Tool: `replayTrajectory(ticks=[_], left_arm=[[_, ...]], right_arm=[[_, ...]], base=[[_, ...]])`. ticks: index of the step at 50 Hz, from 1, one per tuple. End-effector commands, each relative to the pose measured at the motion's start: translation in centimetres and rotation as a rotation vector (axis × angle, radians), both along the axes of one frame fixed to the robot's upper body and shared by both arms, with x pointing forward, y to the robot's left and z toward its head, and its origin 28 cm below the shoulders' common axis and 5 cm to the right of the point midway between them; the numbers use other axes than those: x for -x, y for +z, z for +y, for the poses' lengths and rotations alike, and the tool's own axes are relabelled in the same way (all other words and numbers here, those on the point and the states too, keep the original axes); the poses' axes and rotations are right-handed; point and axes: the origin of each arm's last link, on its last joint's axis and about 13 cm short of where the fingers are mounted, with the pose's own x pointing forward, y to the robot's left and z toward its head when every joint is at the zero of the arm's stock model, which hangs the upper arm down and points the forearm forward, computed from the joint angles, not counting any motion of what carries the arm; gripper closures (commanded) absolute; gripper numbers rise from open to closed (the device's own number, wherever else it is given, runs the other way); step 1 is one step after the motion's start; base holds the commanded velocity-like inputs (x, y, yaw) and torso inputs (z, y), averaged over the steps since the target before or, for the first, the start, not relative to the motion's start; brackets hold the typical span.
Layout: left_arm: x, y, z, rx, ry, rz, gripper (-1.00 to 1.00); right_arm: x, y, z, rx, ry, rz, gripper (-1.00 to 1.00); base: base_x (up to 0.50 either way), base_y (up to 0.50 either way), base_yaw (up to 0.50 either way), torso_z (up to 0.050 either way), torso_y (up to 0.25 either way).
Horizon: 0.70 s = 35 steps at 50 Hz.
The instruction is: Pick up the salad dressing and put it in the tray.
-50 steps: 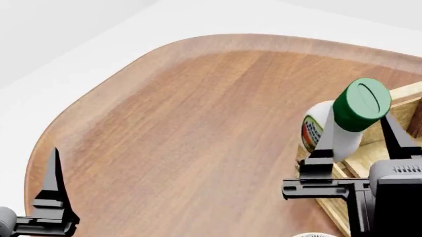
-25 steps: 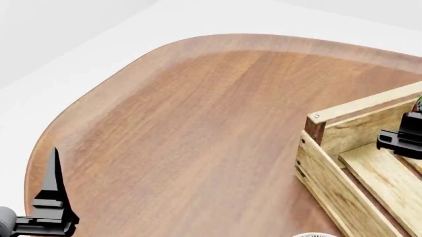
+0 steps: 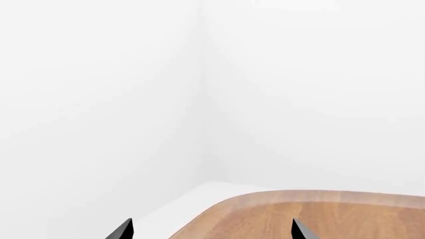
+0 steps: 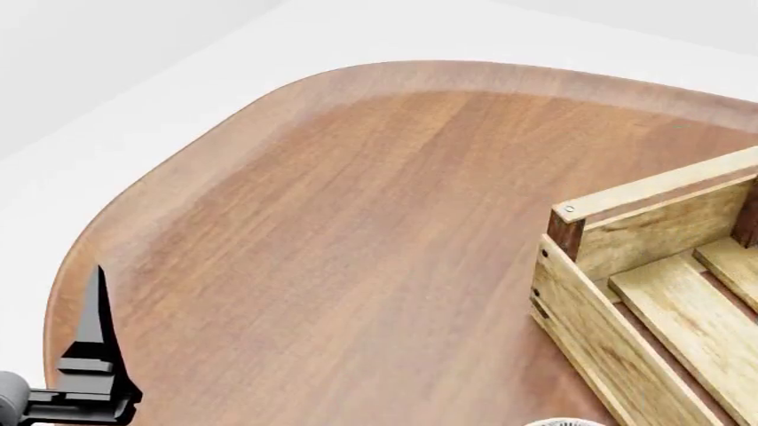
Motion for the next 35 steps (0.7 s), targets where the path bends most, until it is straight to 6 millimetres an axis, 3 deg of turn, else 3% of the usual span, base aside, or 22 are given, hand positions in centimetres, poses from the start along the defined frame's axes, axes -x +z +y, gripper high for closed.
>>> replayTrajectory(ticks=[1, 18, 35], left_arm=[[0.0, 0.0, 0.0, -0.001, -0.001, -0.001, -1.00], [0.0, 0.0, -0.1, -0.005, -0.004, 0.000, -1.00], [0.0, 0.1, -0.1, -0.008, -0.007, 0.000, -1.00]], right_arm=[[-1.3, 0.0, -1.5, 0.007, -0.071, 0.057, 1.00], [-4.1, -3.0, -3.4, -0.034, -0.120, 0.231, 1.00], [-4.9, -7.0, -4.5, -0.011, -0.107, 0.309, 1.00]], base=[[0.00, 0.00, 0.00, 0.000, 0.000], [0.00, 0.00, 0.00, 0.000, 0.001], [0.00, 0.00, 0.00, 0.001, 0.000]])
